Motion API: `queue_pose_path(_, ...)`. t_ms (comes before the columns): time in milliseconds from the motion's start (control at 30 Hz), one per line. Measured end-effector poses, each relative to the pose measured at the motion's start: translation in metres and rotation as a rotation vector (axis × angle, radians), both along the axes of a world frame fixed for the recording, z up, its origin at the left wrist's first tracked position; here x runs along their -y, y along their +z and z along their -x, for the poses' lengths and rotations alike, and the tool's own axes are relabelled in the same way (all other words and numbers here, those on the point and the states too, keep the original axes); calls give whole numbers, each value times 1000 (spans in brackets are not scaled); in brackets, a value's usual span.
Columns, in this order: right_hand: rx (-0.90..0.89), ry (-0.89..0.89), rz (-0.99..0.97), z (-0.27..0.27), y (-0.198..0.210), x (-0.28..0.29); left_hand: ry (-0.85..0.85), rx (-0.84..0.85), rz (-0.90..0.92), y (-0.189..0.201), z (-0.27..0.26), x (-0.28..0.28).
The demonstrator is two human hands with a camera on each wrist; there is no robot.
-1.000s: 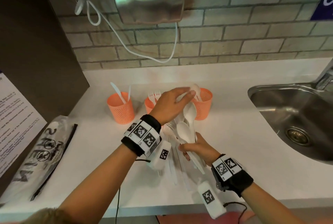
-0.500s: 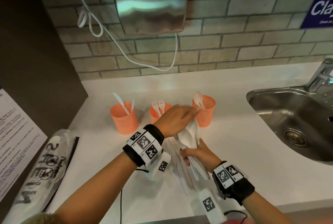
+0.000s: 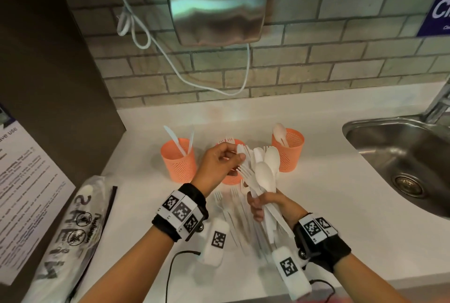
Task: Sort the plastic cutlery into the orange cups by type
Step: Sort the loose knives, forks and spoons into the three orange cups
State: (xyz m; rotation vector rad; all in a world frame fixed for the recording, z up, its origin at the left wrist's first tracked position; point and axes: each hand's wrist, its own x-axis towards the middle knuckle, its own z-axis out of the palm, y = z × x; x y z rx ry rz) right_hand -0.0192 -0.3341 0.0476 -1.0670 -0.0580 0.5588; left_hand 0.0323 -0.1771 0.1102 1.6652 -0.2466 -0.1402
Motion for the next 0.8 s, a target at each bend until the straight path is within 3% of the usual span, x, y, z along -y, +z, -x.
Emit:
queue_pose_path(133, -28, 59, -66, 0, 0, -9, 26, -23, 16, -2, 1, -6)
queue_pose_path(433, -17, 9, 22, 9, 0, -25, 104, -155, 179, -3, 1, -28)
queue_pose_path(533, -1, 6, 30, 7, 1, -26, 49, -193, 209, -5, 7, -26)
queue_pose_path(633, 18, -2, 51, 7, 2, -27, 26, -110, 179, -7, 11, -25)
queue_pose_path(800, 12, -29, 24, 9, 0, -29, 193, -22, 255, 0, 4, -35)
